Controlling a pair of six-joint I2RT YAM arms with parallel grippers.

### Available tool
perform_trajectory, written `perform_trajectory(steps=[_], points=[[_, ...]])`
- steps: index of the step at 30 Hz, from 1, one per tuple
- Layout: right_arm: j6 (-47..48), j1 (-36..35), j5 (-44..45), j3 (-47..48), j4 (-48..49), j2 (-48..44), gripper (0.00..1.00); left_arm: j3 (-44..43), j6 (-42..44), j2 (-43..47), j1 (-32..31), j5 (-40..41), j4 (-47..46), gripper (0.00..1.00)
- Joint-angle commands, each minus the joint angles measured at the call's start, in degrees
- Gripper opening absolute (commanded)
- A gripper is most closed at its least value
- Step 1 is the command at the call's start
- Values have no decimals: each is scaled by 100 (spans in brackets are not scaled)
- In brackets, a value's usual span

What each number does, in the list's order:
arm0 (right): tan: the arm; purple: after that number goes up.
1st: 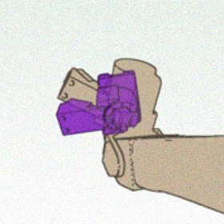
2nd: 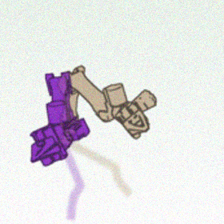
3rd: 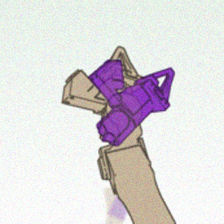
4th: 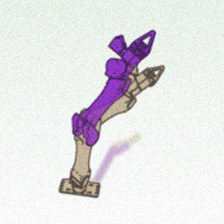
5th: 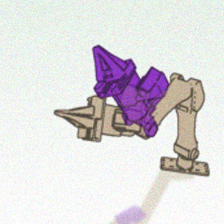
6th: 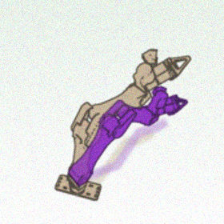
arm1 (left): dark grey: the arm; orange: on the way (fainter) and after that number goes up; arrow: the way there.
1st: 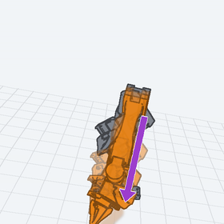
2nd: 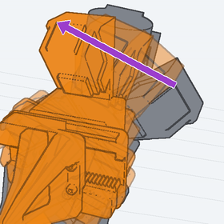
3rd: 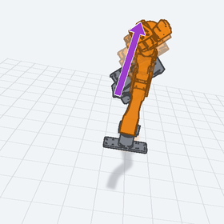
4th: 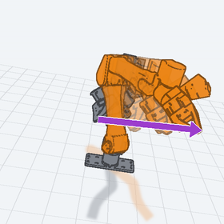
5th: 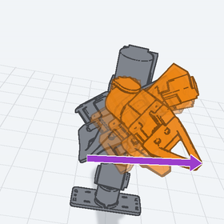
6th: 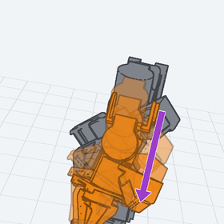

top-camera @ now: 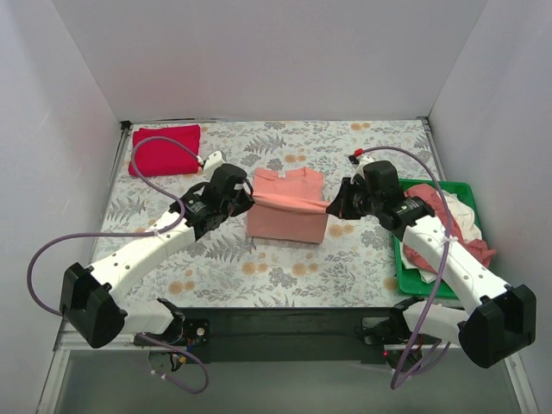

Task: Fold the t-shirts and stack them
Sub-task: Fold the tshirt

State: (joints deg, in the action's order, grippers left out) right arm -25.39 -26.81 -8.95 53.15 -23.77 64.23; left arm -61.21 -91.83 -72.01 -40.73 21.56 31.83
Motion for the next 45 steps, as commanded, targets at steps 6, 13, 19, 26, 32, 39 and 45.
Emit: perform_trajectory(steps=[6, 13, 19, 26, 32, 39, 45], points=[[368, 501, -230, 714, 109, 643, 1, -514, 631, -638, 1023, -222, -713, 0], [561, 764, -607, 1153, 171, 1302, 1, -998, 833, -1315, 1216, -310, -863, 0], [667, 1010, -783, 1602, 197, 1935, 1, -1481, 921, -1878, 1401, -310, -828, 0], [702, 1283, -1169, 2042, 241, 2655, 1, -2052, 1167, -2607, 1612, -424, -898, 0], [816, 1362, -1311, 2446, 443, 3366, 1, -2518, 1273, -3300, 1770, -592, -1021, 0], [825, 1459, -1100, 2947, 619, 4062, 1, -3010, 1405, -4040, 1920, -715, -1144, 0], [886, 1538, -1197, 3412, 654, 4721, 34, -3449, 1475, -4611, 2016, -943, -1118, 11]])
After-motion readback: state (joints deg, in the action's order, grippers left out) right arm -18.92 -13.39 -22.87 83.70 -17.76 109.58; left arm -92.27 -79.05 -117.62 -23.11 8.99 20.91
